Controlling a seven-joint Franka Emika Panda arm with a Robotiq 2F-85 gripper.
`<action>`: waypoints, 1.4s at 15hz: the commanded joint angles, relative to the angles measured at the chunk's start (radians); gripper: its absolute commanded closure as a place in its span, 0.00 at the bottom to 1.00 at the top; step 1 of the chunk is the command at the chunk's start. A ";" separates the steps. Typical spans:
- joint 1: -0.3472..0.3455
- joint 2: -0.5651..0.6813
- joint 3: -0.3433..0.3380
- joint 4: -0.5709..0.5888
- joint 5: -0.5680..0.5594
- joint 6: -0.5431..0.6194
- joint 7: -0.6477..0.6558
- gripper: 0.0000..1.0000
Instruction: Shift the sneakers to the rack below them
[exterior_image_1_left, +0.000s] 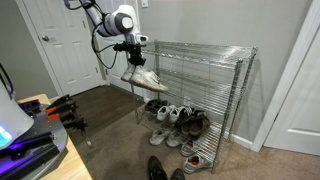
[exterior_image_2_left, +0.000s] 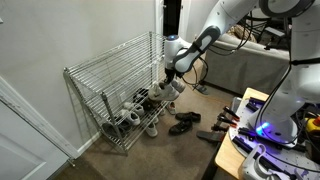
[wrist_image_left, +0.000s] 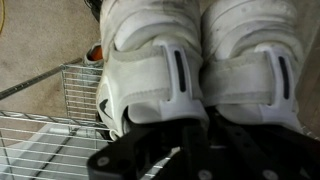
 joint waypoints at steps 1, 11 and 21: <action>0.105 0.006 -0.116 -0.047 -0.089 0.220 0.141 0.98; 0.480 0.217 -0.548 0.080 -0.130 0.299 0.457 0.98; 0.460 0.270 -0.522 0.100 -0.087 0.296 0.417 0.98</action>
